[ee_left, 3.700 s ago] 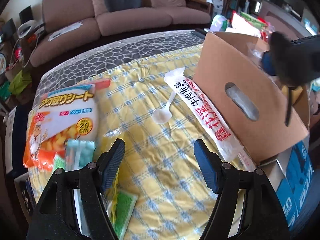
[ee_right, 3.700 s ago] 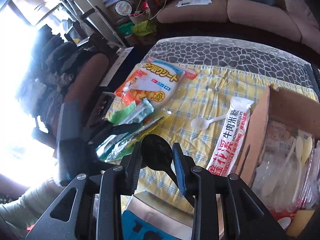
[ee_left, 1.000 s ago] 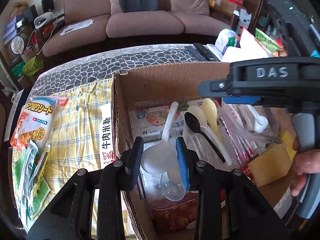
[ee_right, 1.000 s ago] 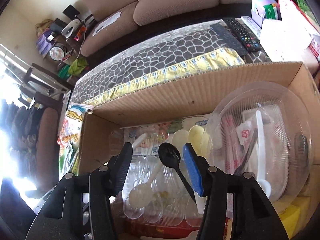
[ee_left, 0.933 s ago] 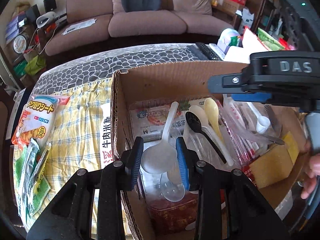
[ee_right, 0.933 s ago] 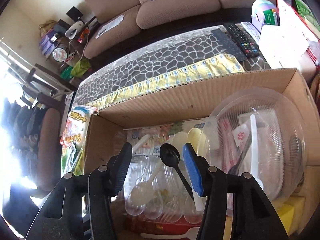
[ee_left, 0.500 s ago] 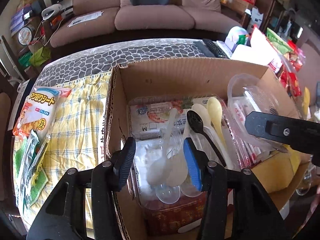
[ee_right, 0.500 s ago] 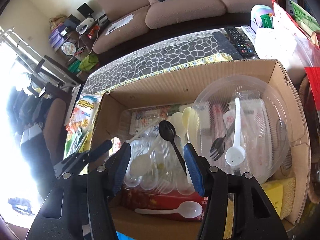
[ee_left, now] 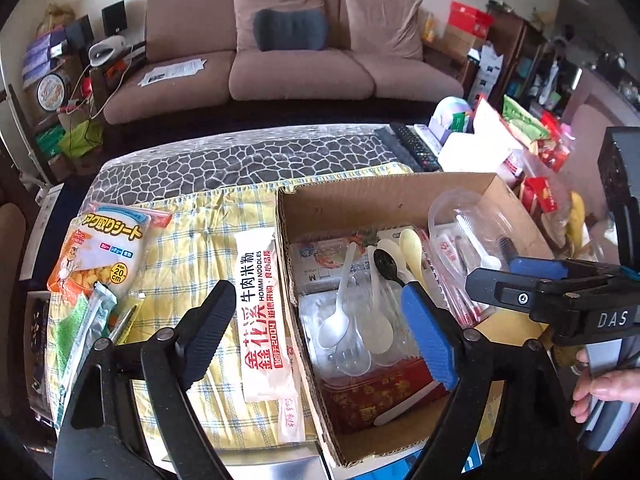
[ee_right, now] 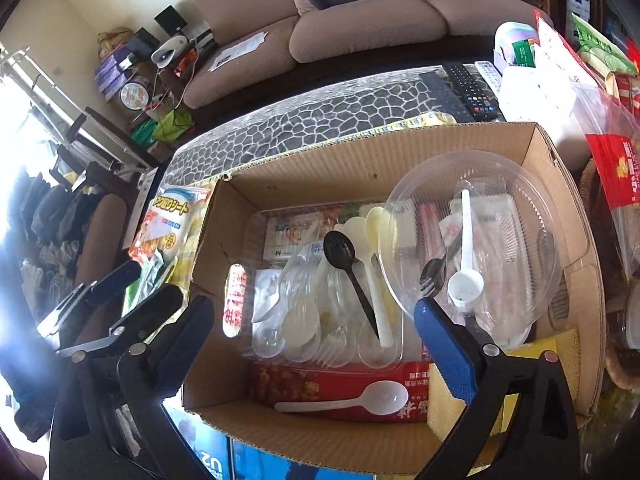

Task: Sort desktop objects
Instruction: 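Open both grippers to release the spoons and withdraw from the box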

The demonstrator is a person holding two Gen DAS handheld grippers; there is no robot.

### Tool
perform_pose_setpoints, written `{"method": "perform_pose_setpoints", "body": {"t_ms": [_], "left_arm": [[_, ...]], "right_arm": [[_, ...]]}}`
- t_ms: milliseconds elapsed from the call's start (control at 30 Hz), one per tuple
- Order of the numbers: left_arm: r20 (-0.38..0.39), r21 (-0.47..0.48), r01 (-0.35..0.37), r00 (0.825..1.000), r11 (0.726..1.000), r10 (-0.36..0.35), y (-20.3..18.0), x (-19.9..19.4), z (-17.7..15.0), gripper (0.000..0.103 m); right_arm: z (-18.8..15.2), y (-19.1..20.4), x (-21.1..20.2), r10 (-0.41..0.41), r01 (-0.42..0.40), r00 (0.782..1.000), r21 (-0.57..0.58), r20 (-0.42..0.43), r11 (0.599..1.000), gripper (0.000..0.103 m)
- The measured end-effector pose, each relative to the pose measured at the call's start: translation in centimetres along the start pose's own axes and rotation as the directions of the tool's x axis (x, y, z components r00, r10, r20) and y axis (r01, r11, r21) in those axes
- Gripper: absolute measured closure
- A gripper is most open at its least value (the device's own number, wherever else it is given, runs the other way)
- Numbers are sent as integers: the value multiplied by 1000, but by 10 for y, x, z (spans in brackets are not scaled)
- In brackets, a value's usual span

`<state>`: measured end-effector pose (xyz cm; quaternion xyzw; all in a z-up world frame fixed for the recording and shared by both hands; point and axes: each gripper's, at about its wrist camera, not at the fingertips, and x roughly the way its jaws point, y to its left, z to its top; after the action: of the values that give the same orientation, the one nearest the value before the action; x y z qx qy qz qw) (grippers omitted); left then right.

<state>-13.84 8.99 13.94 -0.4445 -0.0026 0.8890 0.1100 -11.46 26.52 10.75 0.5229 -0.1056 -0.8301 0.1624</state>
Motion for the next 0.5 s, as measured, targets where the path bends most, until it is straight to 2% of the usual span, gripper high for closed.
{"method": "perform_pose_setpoints", "body": {"t_ms": [33, 100, 167, 367, 500], "left_arm": [[-2, 5, 5, 1000, 1000, -5, 2, -4, -1, 6], [1, 16, 5, 1000, 1000, -5, 5, -12, -3, 0], [6, 27, -3, 1000, 1000, 3, 8, -21, -6, 0], [-3, 6, 52, 999, 999, -52, 24, -40, -17, 0], [7, 22, 62, 998, 998, -62, 35, -59, -26, 0]], "right_arm": [[-2, 3, -3, -6, 6, 1000, -8, -1, 1000, 0], [-7, 6, -10, -19, 19, 1000, -21, -2, 1000, 0], [-14, 7, -20, -25, 25, 1000, -22, -1, 999, 0], [-28, 8, -51, -82, 83, 997, -33, 16, 996, 0], [-37, 19, -70, -102, 104, 994, -48, 45, 993, 0]]}}
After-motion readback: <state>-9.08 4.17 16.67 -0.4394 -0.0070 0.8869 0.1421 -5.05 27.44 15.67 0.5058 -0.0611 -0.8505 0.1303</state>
